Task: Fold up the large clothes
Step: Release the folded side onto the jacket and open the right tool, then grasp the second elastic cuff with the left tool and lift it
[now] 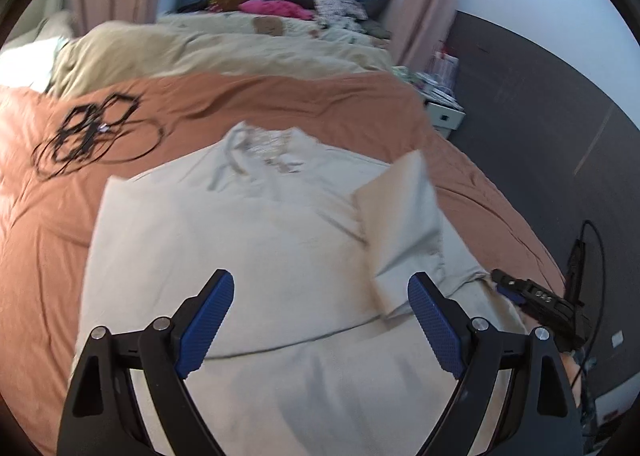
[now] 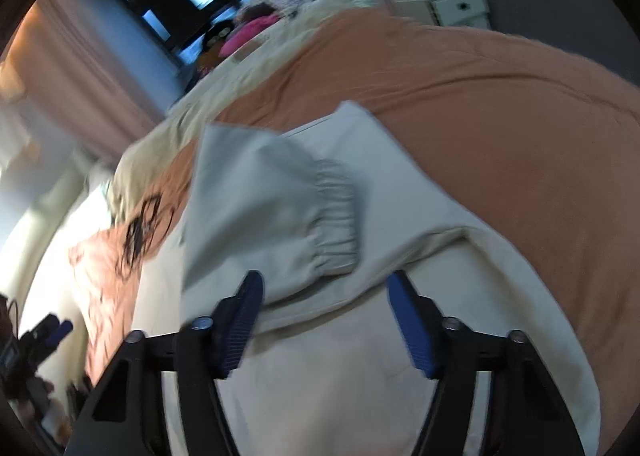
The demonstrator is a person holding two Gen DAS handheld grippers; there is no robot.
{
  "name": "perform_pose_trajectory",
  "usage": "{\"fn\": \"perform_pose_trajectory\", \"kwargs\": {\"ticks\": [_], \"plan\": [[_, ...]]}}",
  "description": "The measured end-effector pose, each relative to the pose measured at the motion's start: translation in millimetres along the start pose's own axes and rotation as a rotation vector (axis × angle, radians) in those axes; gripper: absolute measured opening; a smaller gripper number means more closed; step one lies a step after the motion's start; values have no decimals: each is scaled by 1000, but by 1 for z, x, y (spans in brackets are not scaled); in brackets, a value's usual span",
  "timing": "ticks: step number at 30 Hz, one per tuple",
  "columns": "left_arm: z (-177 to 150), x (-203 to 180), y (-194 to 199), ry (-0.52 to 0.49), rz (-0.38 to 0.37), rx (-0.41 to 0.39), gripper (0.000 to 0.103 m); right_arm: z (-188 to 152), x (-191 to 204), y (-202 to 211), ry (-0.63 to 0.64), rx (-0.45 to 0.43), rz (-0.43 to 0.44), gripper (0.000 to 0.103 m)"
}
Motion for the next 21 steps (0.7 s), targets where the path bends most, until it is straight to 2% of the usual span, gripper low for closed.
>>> {"fn": "perform_pose_trajectory", "kwargs": {"ticks": [4,8,11,16,21], "plan": [[13,-50,-28,-82,-2,47,90,5,-46,-14,-140,3,73,58],[19,-89,-63,-164,11,115,90,11,-72,-26,-203,-3,125,58],[24,-114,-92,-202,16,158,90,14,-94,-37,-261,23,186,45],[30,-154,-133,-214,-23,215,90,16,-113,-44,-306,29,222,41],[33,-185,-173,-261,12,280,90,17,-120,-49,-332,17,240,35]]}}
Point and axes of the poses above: each gripper's, at about its wrist camera, not at the fingertips, and y roughly against the way its jaws point, x to its left, z to its top, the point moved 2 cm from there along -y, roughly the way its jaws point, and after that the axes turned 13 degrees about x, right-handed, at the moved point
